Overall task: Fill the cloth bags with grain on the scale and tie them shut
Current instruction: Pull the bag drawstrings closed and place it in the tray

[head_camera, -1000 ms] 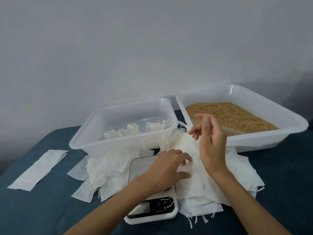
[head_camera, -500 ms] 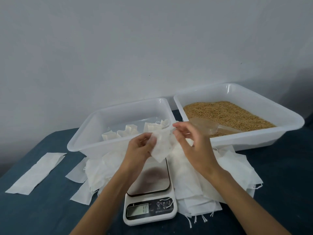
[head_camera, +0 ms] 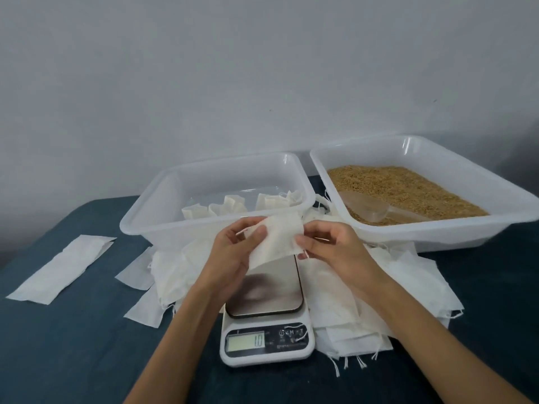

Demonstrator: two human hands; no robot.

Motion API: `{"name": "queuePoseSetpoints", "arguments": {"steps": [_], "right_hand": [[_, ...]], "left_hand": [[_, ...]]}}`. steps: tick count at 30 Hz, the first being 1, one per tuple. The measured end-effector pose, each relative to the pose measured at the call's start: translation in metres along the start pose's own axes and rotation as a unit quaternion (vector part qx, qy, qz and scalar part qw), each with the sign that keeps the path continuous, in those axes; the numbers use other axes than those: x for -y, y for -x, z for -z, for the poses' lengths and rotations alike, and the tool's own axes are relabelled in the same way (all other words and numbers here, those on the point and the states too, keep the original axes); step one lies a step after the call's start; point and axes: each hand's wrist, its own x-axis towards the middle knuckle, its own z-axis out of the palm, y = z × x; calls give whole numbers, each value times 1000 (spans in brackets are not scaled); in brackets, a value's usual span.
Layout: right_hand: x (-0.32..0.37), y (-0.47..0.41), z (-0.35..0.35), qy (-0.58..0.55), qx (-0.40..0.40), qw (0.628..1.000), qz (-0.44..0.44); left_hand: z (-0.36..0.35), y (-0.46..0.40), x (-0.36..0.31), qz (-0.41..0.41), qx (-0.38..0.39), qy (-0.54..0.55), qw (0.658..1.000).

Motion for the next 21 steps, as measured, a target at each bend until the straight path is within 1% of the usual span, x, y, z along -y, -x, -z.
{"name": "queuePoseSetpoints", "arguments": {"steps": [3,5,6,8,10,12,13,14,15,16,18,20,21], "right_hand": [[-4,-3,3,-1,-86,996,12],[-7,-4,6,-5,-121,993,7],[-8,-4,7,-8,-121,993,5],[-10,-4,7,-7,-96,995,5],[-9,-3,6,7,-70,997,9],[-8,-2,5,28,-63,997,21],[-7,-1,5,37,-68,997,31],[-6,-1,4,45,-76,995,45],[-6,-1,4,53,-86,993,60],[-6,-1,3,62,-91,991,75],[-8,-1,-1,82,-78,989,94],[-10,0,-6,95,-44,990,99],[-10,2,-9,100,-28,990,98]], "left_hand": [[6,-1,0,43,-5,36,998],[10,-2,-2,54,-24,38,998],[12,-3,-2,52,-34,41,997],[13,-2,0,42,-52,29,997],[12,-2,4,18,-78,-43,996],[12,-2,9,-34,-120,-164,979],[11,-2,9,-63,-140,-199,968],[10,-2,8,-86,-149,-204,964],[8,-1,6,-100,-139,-187,967],[6,0,3,-106,-108,-159,976],[-1,3,1,-102,-18,-121,987],[-9,8,4,-92,55,-128,986],[-13,10,6,-87,77,-141,983]]}}
